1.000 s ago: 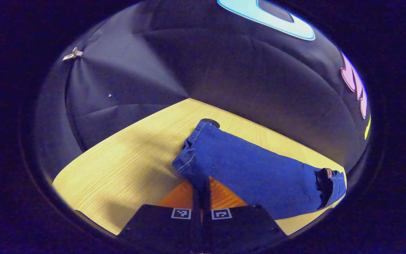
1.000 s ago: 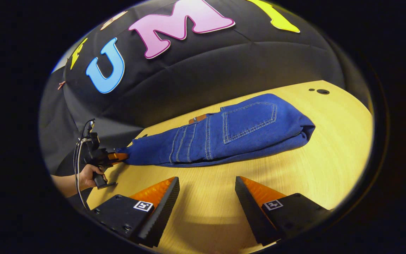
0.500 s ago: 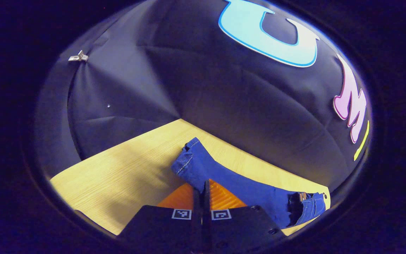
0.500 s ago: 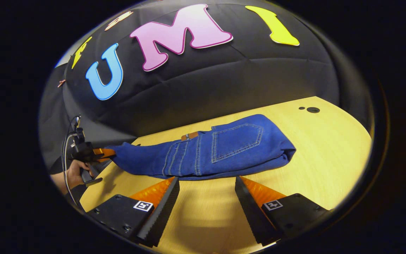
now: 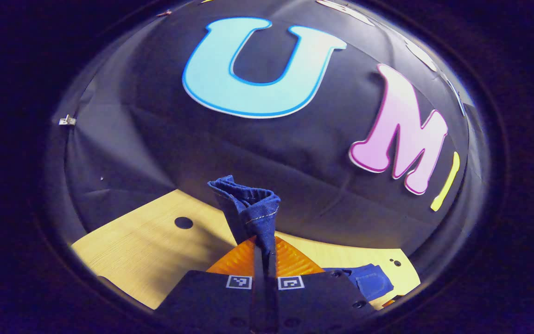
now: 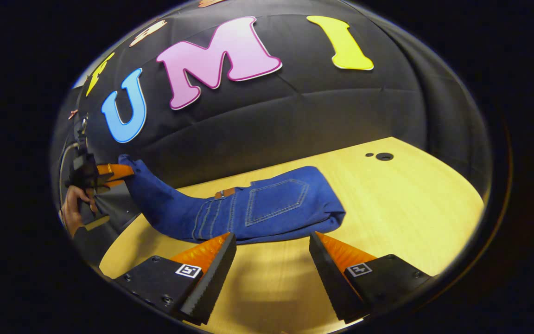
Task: Grasp the waist and the cuffs of the jeans and fold them to make the two legs overlap; first hold the waist and fold one-third of the jeans toward the cuffs, then hold the cuffs and fold the remaining one-third in the same direction to finish folding.
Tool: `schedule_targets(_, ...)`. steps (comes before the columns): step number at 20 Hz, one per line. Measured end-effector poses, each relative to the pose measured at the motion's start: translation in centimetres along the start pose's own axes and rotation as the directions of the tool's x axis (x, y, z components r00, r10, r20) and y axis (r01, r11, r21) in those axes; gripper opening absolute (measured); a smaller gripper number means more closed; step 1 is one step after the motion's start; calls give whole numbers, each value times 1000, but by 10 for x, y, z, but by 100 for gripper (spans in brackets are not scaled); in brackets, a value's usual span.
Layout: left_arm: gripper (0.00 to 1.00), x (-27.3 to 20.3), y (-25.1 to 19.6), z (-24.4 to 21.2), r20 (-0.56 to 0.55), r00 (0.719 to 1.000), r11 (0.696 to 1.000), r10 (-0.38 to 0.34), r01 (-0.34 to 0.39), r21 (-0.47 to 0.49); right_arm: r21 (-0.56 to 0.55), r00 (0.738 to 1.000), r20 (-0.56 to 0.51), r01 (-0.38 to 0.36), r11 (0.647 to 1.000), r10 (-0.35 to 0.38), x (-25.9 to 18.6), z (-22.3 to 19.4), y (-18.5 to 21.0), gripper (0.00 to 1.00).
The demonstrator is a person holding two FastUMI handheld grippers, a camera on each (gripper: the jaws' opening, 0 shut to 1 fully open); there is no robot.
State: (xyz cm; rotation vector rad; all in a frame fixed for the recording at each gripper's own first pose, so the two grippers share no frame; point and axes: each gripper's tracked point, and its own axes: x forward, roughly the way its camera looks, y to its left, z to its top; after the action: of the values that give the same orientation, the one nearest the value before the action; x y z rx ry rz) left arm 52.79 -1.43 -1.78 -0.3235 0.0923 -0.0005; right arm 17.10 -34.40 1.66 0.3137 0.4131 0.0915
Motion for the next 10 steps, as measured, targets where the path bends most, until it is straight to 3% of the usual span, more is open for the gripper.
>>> schedule_targets(5,6,-3,-127,-6,-25,990,989,-141,142,46,22,995,41,93,995,-94,-17,21,-52,97)
schedule_targets(8,6,0,-209,-56,-105,966,966,-237,246,80,45,985,55,162,986,-164,-37,30,-94,97)
schedule_targets(10,6,10,-251,-95,-166,950,952,-263,284,116,66,978,57,197,978,-201,-50,30,-116,97)
